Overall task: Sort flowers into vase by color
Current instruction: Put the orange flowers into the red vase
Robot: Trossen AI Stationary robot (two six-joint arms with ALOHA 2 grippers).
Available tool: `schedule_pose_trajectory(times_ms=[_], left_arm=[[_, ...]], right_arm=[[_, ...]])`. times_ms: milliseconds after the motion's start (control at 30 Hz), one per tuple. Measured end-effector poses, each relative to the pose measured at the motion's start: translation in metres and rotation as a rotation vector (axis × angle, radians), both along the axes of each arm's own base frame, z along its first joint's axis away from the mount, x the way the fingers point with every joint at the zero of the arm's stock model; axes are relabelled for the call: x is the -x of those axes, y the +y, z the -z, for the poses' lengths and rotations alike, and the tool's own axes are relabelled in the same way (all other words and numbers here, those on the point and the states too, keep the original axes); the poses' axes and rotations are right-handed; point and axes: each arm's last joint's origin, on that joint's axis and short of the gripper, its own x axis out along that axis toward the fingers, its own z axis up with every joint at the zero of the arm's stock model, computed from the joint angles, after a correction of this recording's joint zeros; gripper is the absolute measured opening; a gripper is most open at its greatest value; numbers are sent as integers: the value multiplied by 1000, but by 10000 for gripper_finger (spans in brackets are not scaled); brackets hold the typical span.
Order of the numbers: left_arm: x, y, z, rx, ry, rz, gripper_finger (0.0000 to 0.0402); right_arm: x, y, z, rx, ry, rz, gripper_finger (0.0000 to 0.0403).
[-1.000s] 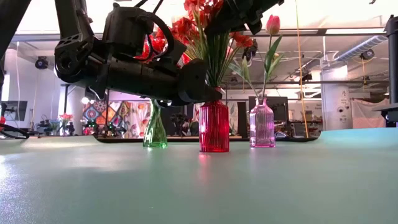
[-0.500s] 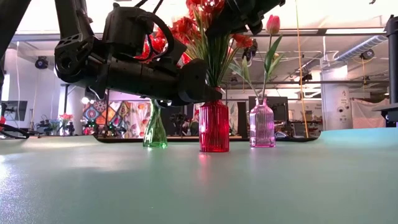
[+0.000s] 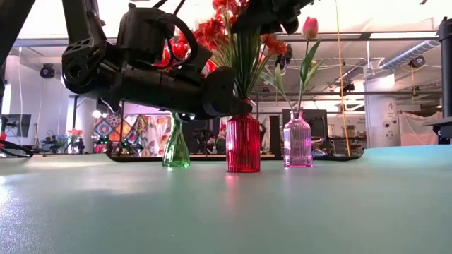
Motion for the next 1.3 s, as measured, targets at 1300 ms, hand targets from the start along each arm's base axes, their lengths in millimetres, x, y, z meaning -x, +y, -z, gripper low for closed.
schedule_pose_trajectory(times_ms=[1300], left_arm=[[1, 1, -3, 12, -16, -28, 239]], right_arm=[[6, 17, -45, 29, 84, -56, 276]])
